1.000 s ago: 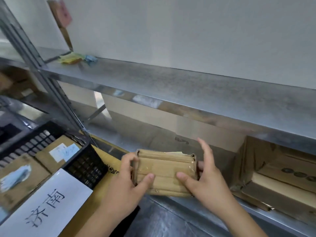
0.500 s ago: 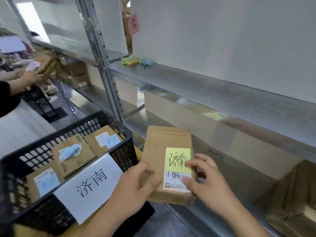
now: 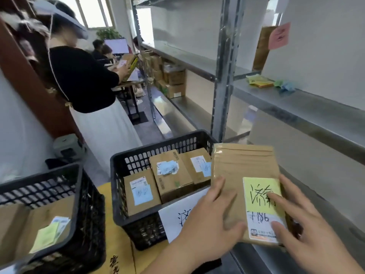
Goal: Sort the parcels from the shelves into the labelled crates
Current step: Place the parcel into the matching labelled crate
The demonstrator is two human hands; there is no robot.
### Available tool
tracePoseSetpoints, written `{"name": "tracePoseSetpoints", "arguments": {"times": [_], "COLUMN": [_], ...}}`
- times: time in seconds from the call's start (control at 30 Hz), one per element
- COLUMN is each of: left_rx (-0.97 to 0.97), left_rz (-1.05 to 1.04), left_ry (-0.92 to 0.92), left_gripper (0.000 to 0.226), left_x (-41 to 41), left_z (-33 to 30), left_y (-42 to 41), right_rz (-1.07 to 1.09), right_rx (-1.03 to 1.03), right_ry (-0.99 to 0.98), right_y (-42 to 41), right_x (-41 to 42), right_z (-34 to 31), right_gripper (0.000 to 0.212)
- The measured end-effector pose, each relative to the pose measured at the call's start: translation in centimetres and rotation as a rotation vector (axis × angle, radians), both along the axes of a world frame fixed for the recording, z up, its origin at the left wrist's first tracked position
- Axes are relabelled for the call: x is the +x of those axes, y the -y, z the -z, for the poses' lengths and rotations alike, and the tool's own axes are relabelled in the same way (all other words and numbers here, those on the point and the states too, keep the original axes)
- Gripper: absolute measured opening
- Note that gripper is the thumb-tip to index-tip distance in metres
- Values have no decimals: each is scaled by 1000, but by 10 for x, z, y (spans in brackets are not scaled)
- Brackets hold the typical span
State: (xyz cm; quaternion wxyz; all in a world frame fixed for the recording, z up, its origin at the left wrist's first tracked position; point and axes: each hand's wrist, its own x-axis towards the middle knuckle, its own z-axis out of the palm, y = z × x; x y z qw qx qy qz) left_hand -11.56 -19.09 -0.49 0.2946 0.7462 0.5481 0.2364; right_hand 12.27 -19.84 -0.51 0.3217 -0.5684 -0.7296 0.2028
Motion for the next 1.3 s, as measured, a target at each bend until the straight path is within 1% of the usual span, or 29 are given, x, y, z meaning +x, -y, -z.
{"name": "tracePoseSetpoints", "arguments": {"times": [0.1,0.23,0.33,0.43,0.57,0.73,0.87,1.03,1.23,1.3], "left_rx": [45,112,130,108,15,-141,-230,-269,-329,-340], "left_rz": [-73,-222,-325,-404,-461,-496,-523,-586,-688,-725], "left_ry": [21,28,23,18,-7,-81,-188,-270,-292,-292], "left_gripper": [73,67,67,70,73,80,80,75,73,74], "left_x": [-43,-114,-166,-212,-250,-267,-263,-247,-231,-227], "left_z": [-6,-9,-5,6,26,52,60,65,60,58], "left_y": [-12,-30,-42,-53,-61,-71,-84,-101,-107,-106], "right_rz": [-46,-224,-355,-480,-587,-696,-730,-776,-853,-885], "right_rx": [22,20,-3,-84,-178,-266,-330,-376,-366,-378], "right_ry": [83,168,237,253,263,316,339,333,275,228], "right_y": [-29,-78,-111,-140,-172,-203,-227,-252,-260,-260], "right_x": [-45,-119,-178,-229,-272,-295,-304,-305,-310,-309], "right_z": [-12,-27,-29,-16,17,50,64,68,79,82], "right_gripper": [62,59,61,61,61,60,61,63,65,65]}}
